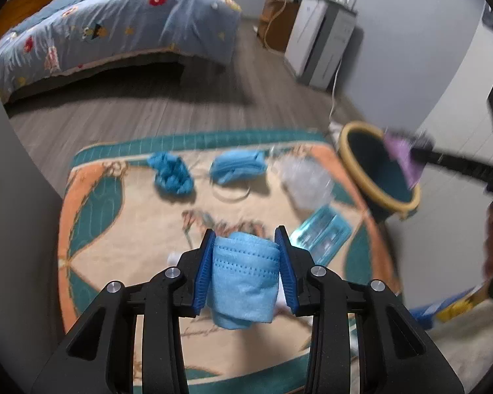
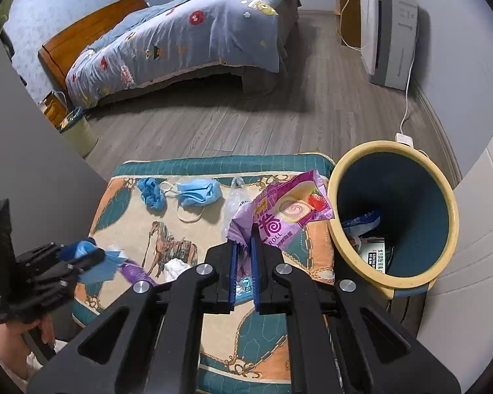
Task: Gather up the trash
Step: 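Grasp the blue face mask with the left tool while the right tool holds the wrapper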
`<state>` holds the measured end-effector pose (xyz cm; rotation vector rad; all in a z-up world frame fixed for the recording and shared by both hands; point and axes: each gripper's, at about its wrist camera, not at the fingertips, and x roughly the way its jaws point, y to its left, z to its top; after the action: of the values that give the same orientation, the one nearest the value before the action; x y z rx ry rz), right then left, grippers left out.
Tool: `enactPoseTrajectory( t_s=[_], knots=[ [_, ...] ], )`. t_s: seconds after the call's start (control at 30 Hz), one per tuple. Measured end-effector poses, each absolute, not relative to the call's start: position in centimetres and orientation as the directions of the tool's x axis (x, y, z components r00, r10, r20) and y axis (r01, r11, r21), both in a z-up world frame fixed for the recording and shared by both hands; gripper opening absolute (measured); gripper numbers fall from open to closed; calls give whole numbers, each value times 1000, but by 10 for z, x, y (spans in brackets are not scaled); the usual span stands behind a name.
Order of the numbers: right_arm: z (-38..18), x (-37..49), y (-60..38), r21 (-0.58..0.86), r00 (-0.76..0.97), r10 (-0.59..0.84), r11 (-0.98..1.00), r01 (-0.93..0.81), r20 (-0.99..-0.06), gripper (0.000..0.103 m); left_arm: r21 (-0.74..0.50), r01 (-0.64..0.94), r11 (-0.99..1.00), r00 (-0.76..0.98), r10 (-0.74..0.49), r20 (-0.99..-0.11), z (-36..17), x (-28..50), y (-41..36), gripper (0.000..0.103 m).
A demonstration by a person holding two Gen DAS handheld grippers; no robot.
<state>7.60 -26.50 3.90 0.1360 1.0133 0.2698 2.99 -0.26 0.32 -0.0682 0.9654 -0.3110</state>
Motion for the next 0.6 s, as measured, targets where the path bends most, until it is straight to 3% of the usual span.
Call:
enactPoseTrajectory(
  t_s=[0.33, 0.6],
  knots=[
    [36, 84, -277, 257, 495, 294, 956, -143, -818, 7, -293, 212, 932, 577, -361, -733, 29, 43, 6, 38],
    [34, 85, -282, 264, 493, 297, 955, -137, -818, 7, -285, 223, 932, 648, -360, -671, 52, 40, 4, 38]
  ],
)
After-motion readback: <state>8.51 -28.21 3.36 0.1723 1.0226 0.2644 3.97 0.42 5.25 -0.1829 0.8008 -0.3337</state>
